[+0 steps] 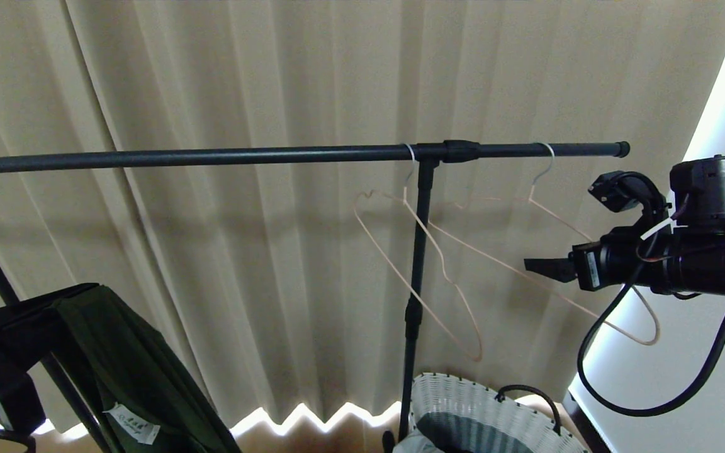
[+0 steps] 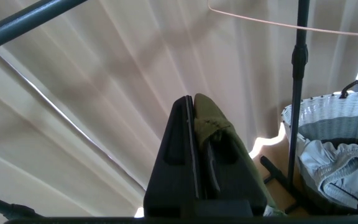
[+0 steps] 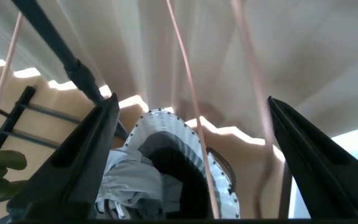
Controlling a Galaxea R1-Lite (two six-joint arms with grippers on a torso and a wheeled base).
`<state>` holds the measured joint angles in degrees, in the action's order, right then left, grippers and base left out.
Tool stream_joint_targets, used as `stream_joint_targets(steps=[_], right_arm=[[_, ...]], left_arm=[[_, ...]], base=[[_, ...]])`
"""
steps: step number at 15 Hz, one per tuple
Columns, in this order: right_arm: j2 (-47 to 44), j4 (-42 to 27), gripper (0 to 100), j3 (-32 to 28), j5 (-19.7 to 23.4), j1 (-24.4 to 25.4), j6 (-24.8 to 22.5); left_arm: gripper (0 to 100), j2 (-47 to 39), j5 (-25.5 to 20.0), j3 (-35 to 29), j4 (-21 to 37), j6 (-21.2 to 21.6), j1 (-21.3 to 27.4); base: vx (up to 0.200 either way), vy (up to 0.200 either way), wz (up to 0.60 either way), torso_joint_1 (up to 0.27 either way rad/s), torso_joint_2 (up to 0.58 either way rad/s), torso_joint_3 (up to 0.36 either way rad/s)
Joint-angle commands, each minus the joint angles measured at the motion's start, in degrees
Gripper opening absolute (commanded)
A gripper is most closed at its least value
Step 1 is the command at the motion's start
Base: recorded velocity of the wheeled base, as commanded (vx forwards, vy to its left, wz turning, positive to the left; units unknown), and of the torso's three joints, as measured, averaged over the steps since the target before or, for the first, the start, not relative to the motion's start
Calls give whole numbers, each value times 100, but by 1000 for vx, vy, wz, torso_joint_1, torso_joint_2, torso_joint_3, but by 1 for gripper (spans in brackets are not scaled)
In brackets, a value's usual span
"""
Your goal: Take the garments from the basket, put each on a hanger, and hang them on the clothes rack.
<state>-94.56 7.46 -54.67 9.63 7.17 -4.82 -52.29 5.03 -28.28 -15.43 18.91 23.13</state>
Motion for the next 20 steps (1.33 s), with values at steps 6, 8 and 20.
stream_joint_targets(steps=[6,8,20], right_arm=[[26,1,0,18,-128,4,-37],[17,1,0,18,-128,4,-37],[1115,98,0,352,-128,-31,-11]], left_arm=[[0,8,6,7,-4,8,-1],[0,25,6,7,-4,8,-1],[0,34,6,7,-4,16,-1]], base=[[0,0,0,0,0,0],[0,0,0,0,0,0],[0,0,0,0,0,0]])
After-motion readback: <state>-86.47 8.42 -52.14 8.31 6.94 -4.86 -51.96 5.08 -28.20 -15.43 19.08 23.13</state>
